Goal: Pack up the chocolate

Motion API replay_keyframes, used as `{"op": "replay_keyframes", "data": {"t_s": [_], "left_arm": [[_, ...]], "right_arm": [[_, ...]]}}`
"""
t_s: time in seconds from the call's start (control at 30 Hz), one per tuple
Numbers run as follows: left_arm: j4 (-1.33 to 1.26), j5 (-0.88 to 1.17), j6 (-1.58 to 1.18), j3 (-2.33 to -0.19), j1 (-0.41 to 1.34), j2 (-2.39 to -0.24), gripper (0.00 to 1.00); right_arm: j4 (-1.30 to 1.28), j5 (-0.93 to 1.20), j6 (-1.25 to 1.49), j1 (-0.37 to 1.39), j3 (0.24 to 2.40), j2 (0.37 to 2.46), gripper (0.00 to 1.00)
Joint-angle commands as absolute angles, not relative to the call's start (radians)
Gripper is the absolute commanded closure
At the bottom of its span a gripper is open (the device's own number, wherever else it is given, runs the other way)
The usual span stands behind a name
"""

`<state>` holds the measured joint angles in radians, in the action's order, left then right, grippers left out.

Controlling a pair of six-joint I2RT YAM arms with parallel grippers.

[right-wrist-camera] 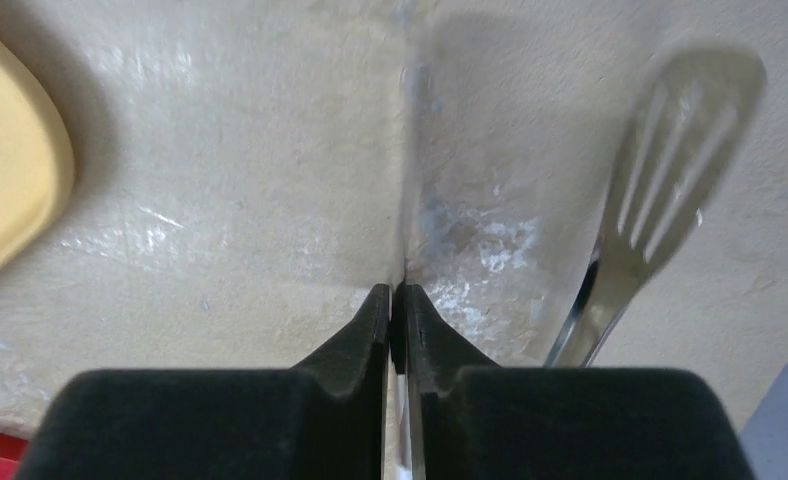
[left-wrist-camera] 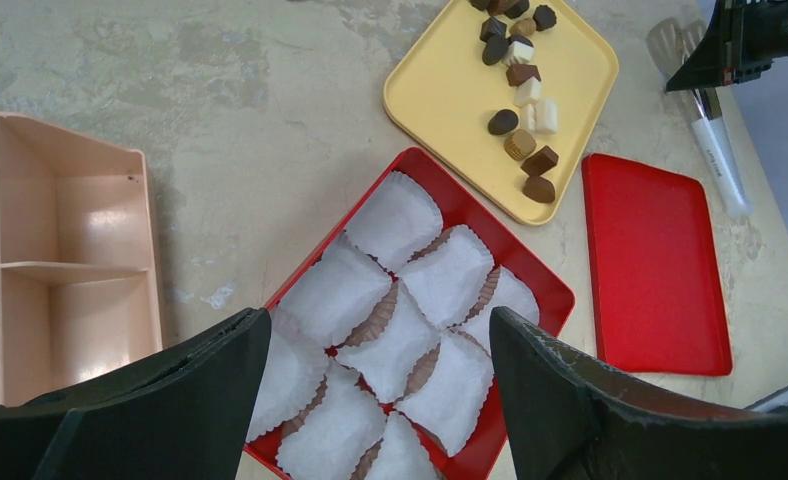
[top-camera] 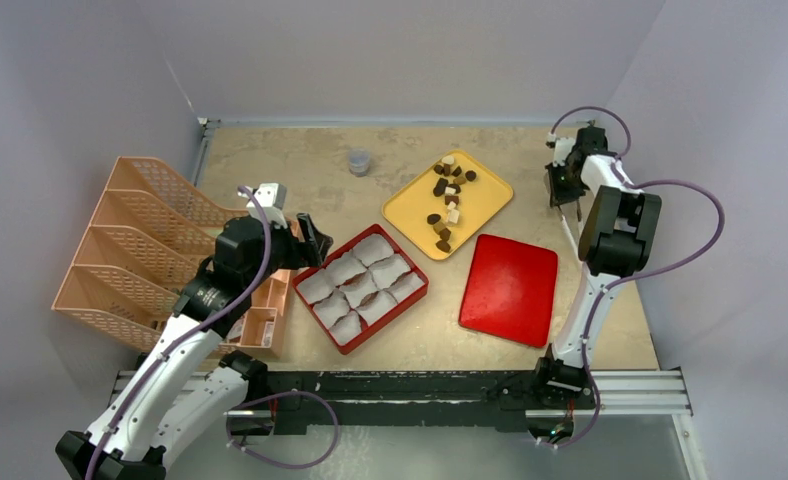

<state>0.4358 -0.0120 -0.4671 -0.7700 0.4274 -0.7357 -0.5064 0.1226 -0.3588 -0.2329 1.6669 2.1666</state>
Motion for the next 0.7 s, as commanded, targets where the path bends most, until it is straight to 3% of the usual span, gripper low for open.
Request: {"op": "replay_keyframes", "data": {"t_s": [0.0,0.13,0.43,0.57,0.67], "left_arm": [[0.403,-0.005,-0.456,-0.766,0.423,-0.737,0.21],[0.400,0.020,-0.463,-0.763,0.423,-0.721,0.21],[0.406,0.003,-0.459,-0.764,0.423,-0.704,0.21],[0.402,0.003,-0.463,-0.766,0.423,-0.709,0.21],[0.405,0.003,-0.476,-0.767,0.423,-0.715,0.21]], "right_arm": [[-0.450,0.153,-0.285,-0.227,1.762,2.163,0.94],[-0.451,0.172,-0.197,-0.222,1.836,2.209,1.00],[-0.428,0.167,-0.124,-0.190,1.883,2.252,0.97],[-0.452,0.115,-0.060,-0.187,1.958,2.281,0.83],[-0.491,0.082,-0.044,-0.184,1.984,2.262,0.64]]}}
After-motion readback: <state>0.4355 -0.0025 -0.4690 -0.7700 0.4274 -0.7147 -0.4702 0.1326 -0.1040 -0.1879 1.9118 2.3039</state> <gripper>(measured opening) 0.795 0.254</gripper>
